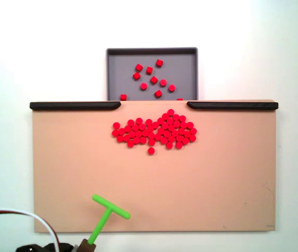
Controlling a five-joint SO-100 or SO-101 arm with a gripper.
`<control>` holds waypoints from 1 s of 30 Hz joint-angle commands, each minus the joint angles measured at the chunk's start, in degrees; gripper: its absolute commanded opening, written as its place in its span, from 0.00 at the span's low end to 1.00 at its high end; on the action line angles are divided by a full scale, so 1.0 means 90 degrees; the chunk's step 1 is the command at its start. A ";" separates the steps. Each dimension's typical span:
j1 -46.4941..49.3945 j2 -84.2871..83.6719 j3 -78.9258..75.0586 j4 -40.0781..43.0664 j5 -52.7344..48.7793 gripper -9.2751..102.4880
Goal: Push granules from left to the grey container
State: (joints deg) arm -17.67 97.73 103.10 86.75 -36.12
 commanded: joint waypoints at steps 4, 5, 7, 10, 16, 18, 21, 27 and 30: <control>-0.0215 -0.0400 -0.0840 0.0000 0.1758 0.08; -0.0225 -0.0557 -0.1025 0.0000 0.2012 0.08; -0.0264 -0.0889 -0.1445 0.0000 0.2471 0.08; -0.0313 -0.1465 -0.2227 0.0049 0.3105 0.08; -0.0244 -0.2607 -0.3760 0.0117 0.4072 0.08; -0.0225 -0.3037 -0.4365 0.0332 0.4287 0.08; -0.0254 -0.3447 -0.5049 0.0508 0.4648 0.08; -0.0303 -0.3936 -0.5898 0.0684 0.5078 0.08; -0.0273 -0.4053 -0.5977 0.0684 0.5273 0.08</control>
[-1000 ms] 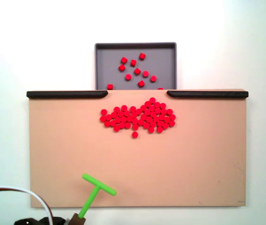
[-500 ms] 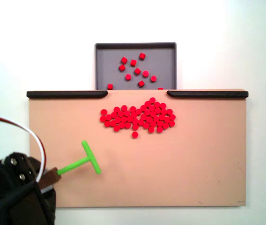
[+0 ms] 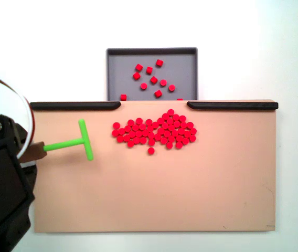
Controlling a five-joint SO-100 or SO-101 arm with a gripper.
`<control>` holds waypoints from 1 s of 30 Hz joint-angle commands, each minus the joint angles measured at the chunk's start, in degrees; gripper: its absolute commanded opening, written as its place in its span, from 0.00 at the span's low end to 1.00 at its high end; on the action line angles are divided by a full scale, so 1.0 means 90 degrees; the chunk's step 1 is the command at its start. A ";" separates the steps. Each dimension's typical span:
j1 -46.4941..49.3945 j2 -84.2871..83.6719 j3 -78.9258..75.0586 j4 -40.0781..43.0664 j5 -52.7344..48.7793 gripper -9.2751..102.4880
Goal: Push granules from left to the grey container
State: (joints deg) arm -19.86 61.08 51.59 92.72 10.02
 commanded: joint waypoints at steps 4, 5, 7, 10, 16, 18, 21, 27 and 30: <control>0.0000 -0.0234 -0.0361 0.0020 0.0371 0.08; 0.0000 -0.0371 -0.0508 0.0088 0.0420 0.08; 0.0000 -0.0625 -0.0791 0.0186 0.0518 0.08; 0.0010 -0.0938 -0.1074 0.0186 0.0566 0.08; 0.0078 -0.1416 -0.1465 0.0205 0.0596 0.08; 0.0088 -0.1475 -0.1465 0.0205 0.0596 0.08; 0.0088 -0.1562 -0.1465 0.0205 0.0605 0.08; 0.0127 -0.1689 -0.1455 0.0205 0.0645 0.08; 0.0176 -0.1709 -0.1436 0.0215 0.0625 0.08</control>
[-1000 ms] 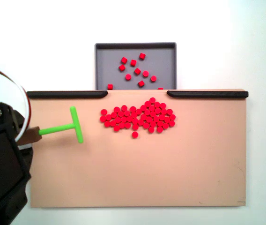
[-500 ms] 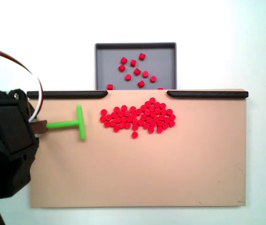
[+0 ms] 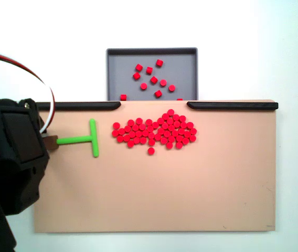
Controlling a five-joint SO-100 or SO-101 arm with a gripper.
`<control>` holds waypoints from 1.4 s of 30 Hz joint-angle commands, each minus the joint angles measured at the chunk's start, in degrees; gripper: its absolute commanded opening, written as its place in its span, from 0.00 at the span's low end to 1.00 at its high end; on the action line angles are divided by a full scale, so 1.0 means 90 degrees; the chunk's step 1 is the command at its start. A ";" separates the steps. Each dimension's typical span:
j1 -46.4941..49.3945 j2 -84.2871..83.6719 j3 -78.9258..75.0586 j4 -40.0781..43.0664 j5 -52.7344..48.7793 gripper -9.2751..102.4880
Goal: Push granules from left to the grey container
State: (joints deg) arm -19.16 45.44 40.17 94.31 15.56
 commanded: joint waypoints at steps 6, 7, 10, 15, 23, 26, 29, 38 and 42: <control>0.0234 0.0049 -0.0088 0.0049 -0.0059 0.08; 0.0254 0.0049 -0.0088 0.0049 -0.0078 0.08; 0.0322 0.0049 -0.0088 0.0068 -0.0186 0.08; 0.0420 0.0059 -0.0068 0.0068 -0.0400 0.08; 0.0547 0.0068 -0.0068 0.0117 -0.0596 0.08; 0.0596 0.0059 -0.0059 0.0137 -0.0654 0.08; 0.0635 0.0107 0.0059 0.0146 -0.0703 0.08; 0.0664 0.0449 0.0449 0.0146 -0.1143 0.08; 0.0752 0.0479 0.0449 0.0117 -0.1592 0.08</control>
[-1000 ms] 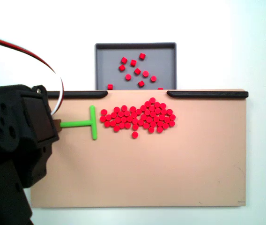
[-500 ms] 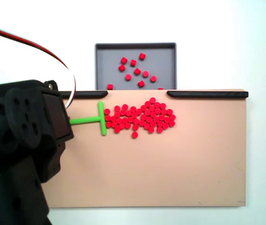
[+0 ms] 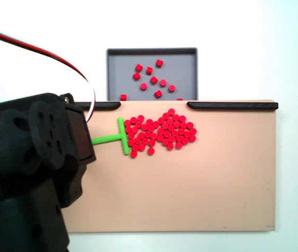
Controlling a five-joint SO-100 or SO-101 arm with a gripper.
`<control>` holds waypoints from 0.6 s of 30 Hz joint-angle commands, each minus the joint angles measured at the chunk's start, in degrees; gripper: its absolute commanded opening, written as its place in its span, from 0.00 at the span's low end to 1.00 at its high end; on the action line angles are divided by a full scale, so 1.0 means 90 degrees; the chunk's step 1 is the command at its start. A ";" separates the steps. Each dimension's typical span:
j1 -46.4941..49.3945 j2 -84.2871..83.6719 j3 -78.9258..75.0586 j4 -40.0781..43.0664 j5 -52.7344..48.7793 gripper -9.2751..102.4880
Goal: Push granules from left to the grey container
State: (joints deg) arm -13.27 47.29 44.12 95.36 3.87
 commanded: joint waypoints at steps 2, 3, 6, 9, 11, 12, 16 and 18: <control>0.0146 0.0283 0.0010 -0.0029 -0.0508 0.08; 0.0166 0.0283 0.0010 -0.0029 -0.0596 0.08; 0.0234 0.0293 0.0010 -0.0039 -0.0811 0.08; 0.0313 0.0312 0.0010 -0.0039 -0.1025 0.08; 0.0361 0.0312 0.0010 -0.0039 -0.1221 0.08; 0.0381 0.0312 0.0010 -0.0039 -0.1318 0.08; 0.0420 0.0312 0.0000 -0.0049 -0.1689 0.08; 0.0430 0.0322 0.0000 -0.0049 -0.1904 0.08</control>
State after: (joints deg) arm -9.93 47.37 44.21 95.27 -10.90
